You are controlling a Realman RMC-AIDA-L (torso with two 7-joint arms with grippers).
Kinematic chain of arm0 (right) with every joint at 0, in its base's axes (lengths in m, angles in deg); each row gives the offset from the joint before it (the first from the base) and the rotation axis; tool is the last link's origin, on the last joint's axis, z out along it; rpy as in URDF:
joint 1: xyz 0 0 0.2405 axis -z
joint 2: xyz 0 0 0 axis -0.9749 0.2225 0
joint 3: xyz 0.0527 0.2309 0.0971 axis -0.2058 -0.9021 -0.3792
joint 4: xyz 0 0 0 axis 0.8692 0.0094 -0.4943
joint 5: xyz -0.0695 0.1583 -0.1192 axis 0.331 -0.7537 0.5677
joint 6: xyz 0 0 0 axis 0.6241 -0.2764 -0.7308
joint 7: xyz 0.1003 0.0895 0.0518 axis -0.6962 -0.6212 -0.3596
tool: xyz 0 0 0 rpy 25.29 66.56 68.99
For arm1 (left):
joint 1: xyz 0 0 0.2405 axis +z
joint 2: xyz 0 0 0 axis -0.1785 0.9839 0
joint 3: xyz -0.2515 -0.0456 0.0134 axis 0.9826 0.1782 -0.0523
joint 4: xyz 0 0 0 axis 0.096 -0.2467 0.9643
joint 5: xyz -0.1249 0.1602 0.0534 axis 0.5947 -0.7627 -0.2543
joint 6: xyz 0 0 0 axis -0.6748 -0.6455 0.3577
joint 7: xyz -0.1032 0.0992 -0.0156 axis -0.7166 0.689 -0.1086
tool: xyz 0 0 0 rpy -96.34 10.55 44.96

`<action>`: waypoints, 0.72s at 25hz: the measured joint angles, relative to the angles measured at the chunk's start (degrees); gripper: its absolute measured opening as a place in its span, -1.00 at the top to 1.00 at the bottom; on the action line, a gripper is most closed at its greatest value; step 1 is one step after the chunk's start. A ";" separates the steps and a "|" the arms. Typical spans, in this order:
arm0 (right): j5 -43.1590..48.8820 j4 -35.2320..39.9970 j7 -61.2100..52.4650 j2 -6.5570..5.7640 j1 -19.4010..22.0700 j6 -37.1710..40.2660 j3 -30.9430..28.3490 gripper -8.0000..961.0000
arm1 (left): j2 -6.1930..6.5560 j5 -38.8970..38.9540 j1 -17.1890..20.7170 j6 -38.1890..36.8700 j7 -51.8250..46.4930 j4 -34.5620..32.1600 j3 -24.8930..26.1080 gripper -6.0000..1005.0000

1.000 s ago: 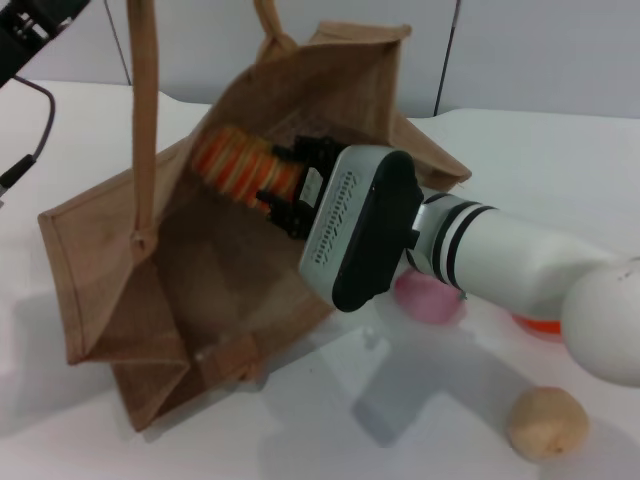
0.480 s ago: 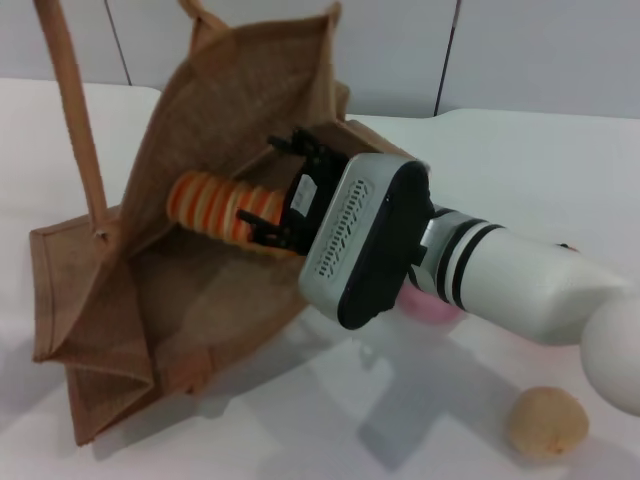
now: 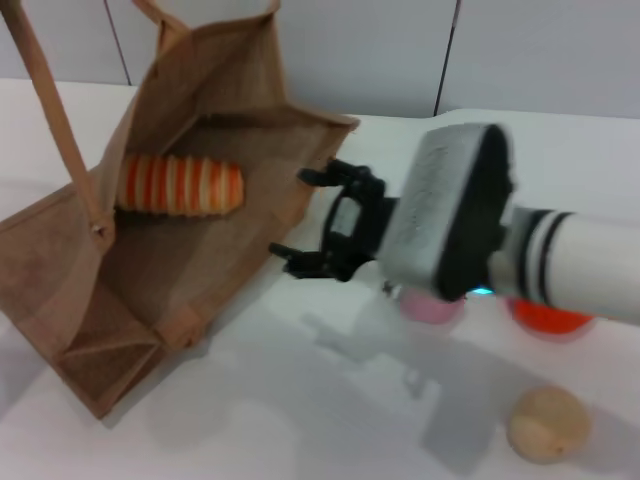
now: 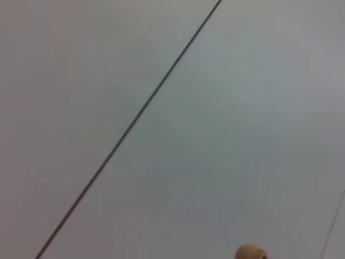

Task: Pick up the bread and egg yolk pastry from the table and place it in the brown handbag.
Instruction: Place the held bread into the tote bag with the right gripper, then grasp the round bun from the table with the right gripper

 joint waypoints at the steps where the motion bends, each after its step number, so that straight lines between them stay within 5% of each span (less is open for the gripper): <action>1: 0.00 1.16 0.40 -0.18 1.35 2.51 -2.12 -0.86 | -0.02 -0.08 0.11 -0.50 0.17 0.01 0.01 0.63; 12: 0.21 -0.62 -0.42 -0.48 5.64 41.78 -33.44 -0.86 | -0.42 -0.57 0.29 -2.93 1.70 0.13 -0.40 0.62; 18: 8.67 -4.06 -3.91 0.18 5.41 54.98 -47.34 -0.85 | -0.41 -0.61 0.37 -2.98 1.72 0.43 -0.24 0.62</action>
